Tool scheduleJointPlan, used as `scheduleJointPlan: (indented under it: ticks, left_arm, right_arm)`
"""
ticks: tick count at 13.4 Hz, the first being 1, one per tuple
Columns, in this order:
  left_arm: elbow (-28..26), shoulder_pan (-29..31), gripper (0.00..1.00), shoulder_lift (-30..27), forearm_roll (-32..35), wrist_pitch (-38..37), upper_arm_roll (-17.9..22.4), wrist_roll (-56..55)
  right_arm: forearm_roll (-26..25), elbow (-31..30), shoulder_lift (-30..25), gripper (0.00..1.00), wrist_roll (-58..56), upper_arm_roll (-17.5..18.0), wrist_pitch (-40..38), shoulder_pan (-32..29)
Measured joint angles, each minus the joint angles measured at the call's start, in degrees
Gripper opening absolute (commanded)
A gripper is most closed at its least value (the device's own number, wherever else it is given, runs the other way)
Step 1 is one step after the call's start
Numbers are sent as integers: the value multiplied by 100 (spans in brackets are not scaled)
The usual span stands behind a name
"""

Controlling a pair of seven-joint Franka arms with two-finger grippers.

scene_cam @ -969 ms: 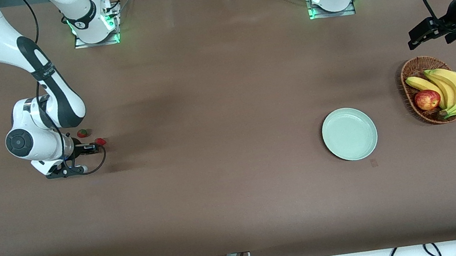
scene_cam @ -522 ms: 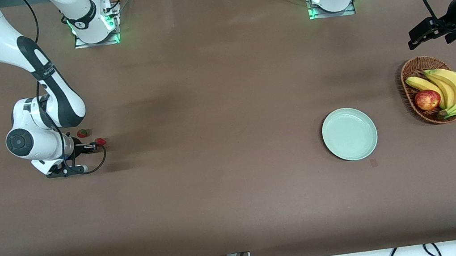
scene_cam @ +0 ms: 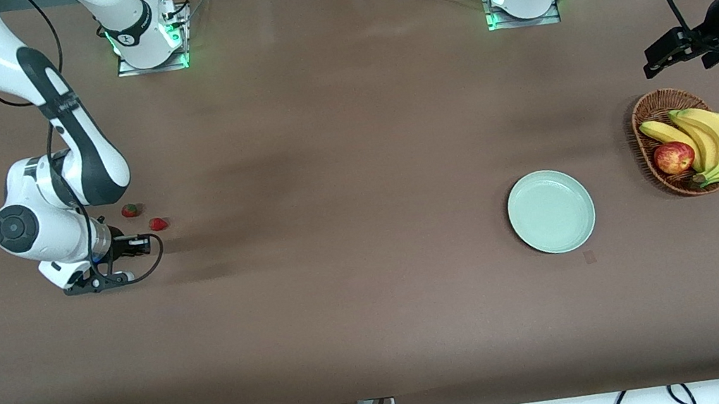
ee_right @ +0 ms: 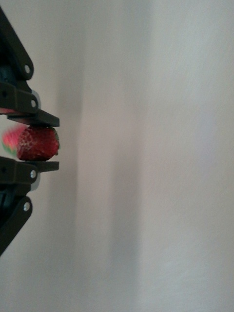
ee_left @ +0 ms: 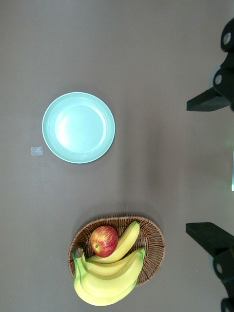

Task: Collect all strawberries into plate
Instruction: 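Carry the strawberry to mid-table and release it with the right gripper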

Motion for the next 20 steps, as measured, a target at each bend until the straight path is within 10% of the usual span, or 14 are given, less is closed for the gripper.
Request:
scheduleJointPlan:
  ticks: [6, 10, 16, 17, 18, 20]
  left_arm:
    - [0, 1, 100, 0, 0, -1, 5, 0]
    - [0, 1, 100, 0, 0, -2, 6, 0]
    - [0, 1, 100, 0, 0, -2, 6, 0]
    - [0, 1, 100, 0, 0, -2, 6, 0]
    - [0, 1, 100, 0, 0, -2, 6, 0]
    - [0, 1, 100, 0, 0, -2, 6, 0]
  right_arm:
    - [72, 1379, 324, 18, 2897, 361, -514, 1921]
    - [71, 2067, 1317, 18, 5035, 345, 468, 3427]
    - [68, 2230, 1938, 21, 5393, 318, 1127, 3989]
    - [67, 2232, 1962, 34, 5391, 318, 1126, 4002]
    - [66, 2232, 1990, 86, 5390, 317, 1125, 4005]
    - [54, 2240, 2050, 100, 5379, 300, 1125, 4006]
